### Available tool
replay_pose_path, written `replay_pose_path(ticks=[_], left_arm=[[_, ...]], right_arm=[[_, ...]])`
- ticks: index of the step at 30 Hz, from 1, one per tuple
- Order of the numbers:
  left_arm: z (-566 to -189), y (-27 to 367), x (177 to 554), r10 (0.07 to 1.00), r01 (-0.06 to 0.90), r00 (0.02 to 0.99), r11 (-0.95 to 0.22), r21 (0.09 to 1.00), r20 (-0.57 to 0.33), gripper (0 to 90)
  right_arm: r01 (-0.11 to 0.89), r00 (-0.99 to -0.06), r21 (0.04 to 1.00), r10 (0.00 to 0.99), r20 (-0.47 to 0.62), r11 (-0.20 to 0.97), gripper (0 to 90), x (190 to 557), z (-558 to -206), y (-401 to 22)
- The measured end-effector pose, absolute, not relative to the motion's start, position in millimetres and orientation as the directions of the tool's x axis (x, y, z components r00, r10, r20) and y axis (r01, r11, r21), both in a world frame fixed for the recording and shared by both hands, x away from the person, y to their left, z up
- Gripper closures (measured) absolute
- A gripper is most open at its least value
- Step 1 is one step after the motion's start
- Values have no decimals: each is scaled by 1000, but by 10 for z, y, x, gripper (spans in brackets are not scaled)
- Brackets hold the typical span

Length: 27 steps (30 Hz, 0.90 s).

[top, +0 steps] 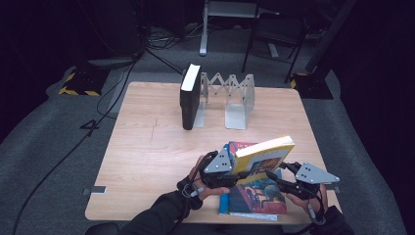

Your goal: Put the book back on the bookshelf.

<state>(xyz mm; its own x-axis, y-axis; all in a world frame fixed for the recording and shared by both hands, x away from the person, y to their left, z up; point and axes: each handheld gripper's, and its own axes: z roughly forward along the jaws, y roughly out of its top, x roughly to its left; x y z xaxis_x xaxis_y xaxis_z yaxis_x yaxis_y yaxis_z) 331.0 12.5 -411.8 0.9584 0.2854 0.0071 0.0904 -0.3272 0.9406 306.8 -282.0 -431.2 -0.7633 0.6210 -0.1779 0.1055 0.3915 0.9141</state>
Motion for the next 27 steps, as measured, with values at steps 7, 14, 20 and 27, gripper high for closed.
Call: replay_pose_path(ticks=[7,14,20,27], left_arm=[[-3897,113,3328,294,52,955,-299,953,40,635],[-3817,47,3332,291,32,955,-297,954,59,730],[-3825,65,3365,363,45,930,-290,956,67,745],[-3821,199,3516,486,66,870,-278,958,81,751]], right_arm=[[110,-760,913,626,-177,392,523,3077,-4312,-2808],[111,-757,911,628,-181,396,498,3082,-4314,-2798],[127,-758,904,628,-177,408,436,3098,-4332,-2793],[147,-748,905,644,-163,399,431,3128,-4351,-2859]])
